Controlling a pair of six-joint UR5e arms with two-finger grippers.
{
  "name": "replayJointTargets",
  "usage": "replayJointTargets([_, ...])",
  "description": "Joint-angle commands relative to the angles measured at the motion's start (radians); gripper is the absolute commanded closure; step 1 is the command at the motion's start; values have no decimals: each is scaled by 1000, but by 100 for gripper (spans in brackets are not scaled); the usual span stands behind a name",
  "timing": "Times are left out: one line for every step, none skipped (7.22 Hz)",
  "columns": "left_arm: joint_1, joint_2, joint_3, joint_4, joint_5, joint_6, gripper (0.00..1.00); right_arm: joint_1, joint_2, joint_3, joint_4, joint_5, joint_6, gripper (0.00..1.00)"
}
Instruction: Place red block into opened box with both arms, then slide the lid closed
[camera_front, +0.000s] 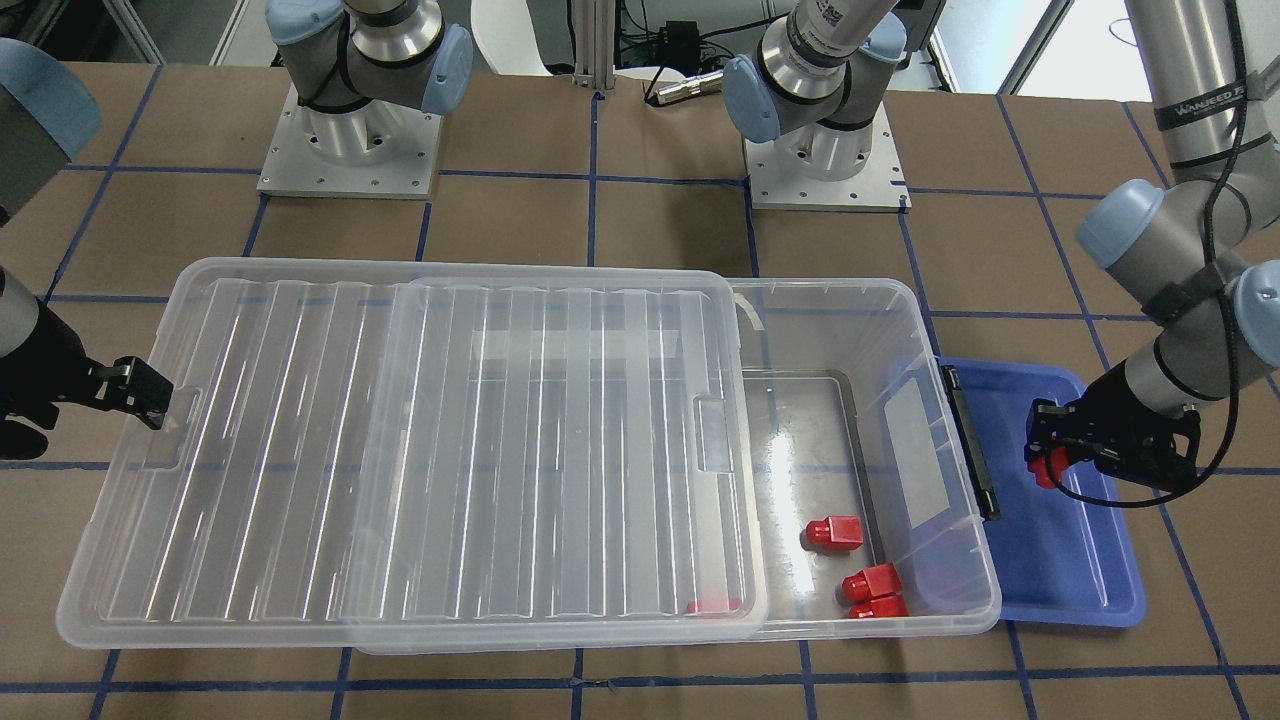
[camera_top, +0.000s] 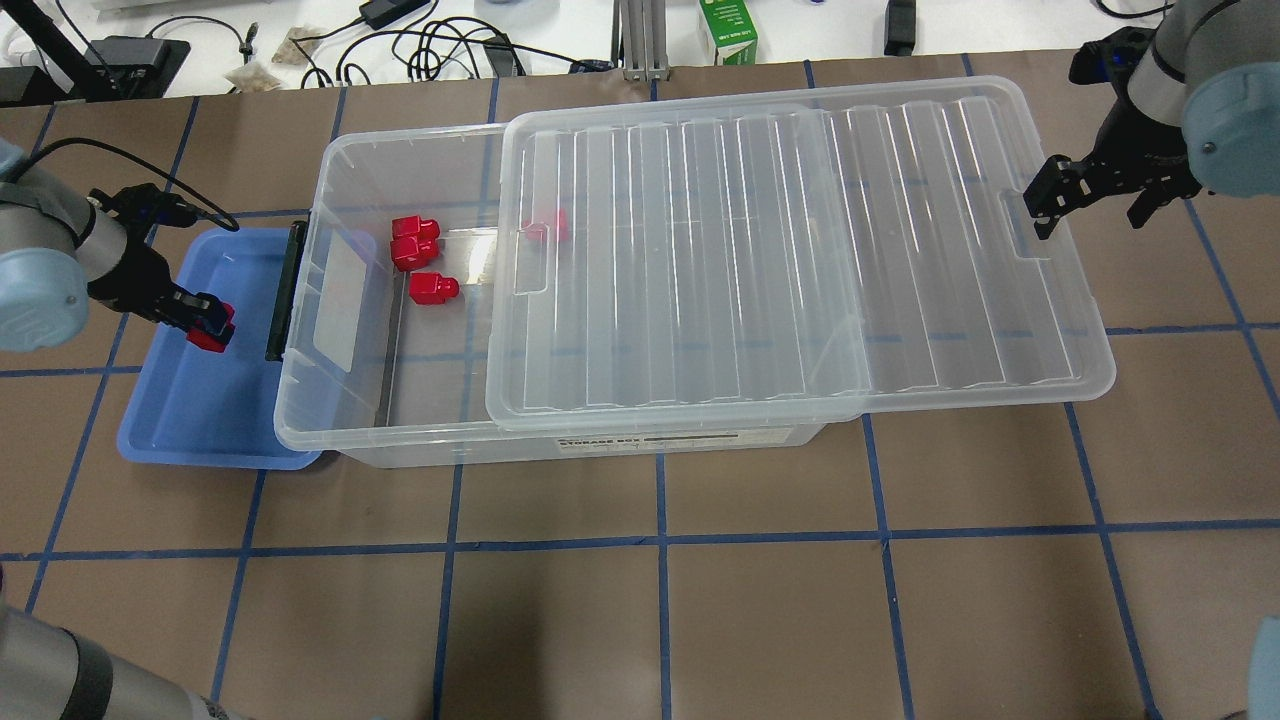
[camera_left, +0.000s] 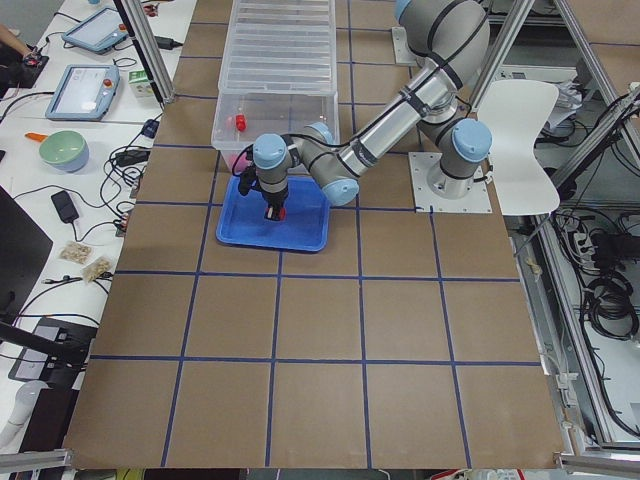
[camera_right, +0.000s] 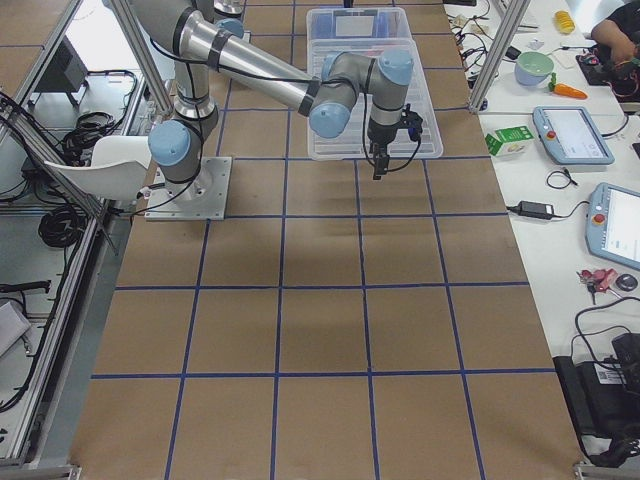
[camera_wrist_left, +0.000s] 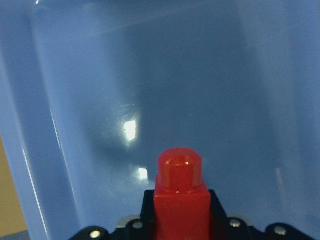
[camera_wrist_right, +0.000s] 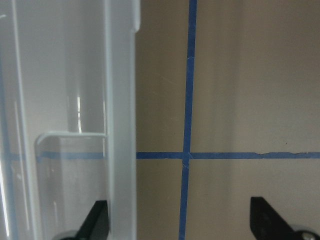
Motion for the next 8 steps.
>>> replayJointTargets([-4, 65, 89, -195, 8, -1, 100, 9, -37, -10, 24, 15, 8, 0])
replayJointTargets([-13, 97, 126, -270, 3, -16, 100, 12, -68, -33, 97, 48, 17, 0])
replayJointTargets([-53, 134, 155, -326, 6, -48, 100, 12, -93, -66, 169, 59, 19, 0])
replayJointTargets([-111, 169, 170, -346, 11, -114, 100, 12, -105, -103, 234, 56, 20, 0])
replayJointTargets([-172, 199, 172, -360, 11, -194, 100, 12, -117, -129, 289, 56, 20, 0])
replayJointTargets([-236, 214, 172, -360, 12, -279, 100, 12, -142, -140, 332, 50, 20, 0])
replayJointTargets([-298, 213, 171, -357, 12, -359, 100, 12, -150, -142, 349, 49, 20, 0])
replayJointTargets([-359, 199, 161, -346, 9, -477, 100, 12, -154, -139, 352, 47, 19, 0])
